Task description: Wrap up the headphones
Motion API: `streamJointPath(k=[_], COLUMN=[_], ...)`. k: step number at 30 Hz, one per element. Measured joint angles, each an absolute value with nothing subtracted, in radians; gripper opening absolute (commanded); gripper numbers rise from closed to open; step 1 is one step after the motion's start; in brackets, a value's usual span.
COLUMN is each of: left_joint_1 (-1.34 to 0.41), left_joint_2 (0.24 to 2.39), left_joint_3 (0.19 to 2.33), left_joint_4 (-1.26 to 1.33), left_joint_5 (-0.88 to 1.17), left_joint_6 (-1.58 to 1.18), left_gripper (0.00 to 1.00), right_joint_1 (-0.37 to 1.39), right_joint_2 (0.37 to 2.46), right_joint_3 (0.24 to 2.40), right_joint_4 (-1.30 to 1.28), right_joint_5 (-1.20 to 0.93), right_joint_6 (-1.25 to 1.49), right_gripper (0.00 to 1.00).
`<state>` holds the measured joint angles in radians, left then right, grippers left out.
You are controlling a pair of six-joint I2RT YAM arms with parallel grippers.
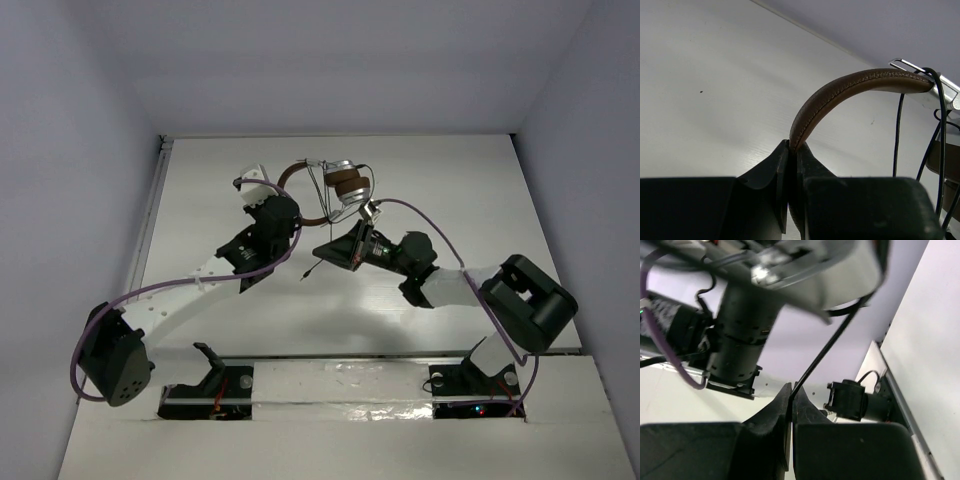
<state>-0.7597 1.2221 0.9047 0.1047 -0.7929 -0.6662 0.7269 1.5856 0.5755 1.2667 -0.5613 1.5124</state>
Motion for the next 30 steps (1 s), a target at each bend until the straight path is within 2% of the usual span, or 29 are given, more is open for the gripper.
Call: streamJointPath(k=[7,14,17,24,27,30], left_joint_1=[-0.766,-0.771,-0.778,-0.784,-0.783,-0.783], left_joint_2=[1.308,1.463,1.532,1.655,1.7,1.73], left_joint_3=[0.866,0.852,0.852,0.852,0.852,0.853], left_joint_4=[0.173,0.244,0.265,0.271,0.265,0.265], left_joint_5=[-0.752,-0.693,-0.664,-0.615,-0.594,-0.573], left_joint_6=[-0.662,-0.662,-0.662,-0.659,-0.656,-0.656], left_gripper=[0.0,0.0,0.0,0.0,0.0,0.0], right_joint_1=[0.727,0.728,0.728,0.728,0.732,0.734], right_joint_2=[1.45,1.342,1.321,1.325,1.362,1.412], right_joint_3=[0.489,0.432,0.433,0.559,0.651,0.72], right_joint_4=[1.233,0.986,0.869,0.63,0.583,0.56], right_joint_5=[-0.432,-0.241,-0.177,-0.049,0.016,0.07], right_joint_6=[1.336,1.163,1.091,0.931,0.871,0.829], right_gripper=[0.03,0.08,0.14,0.36,0.39,0.37])
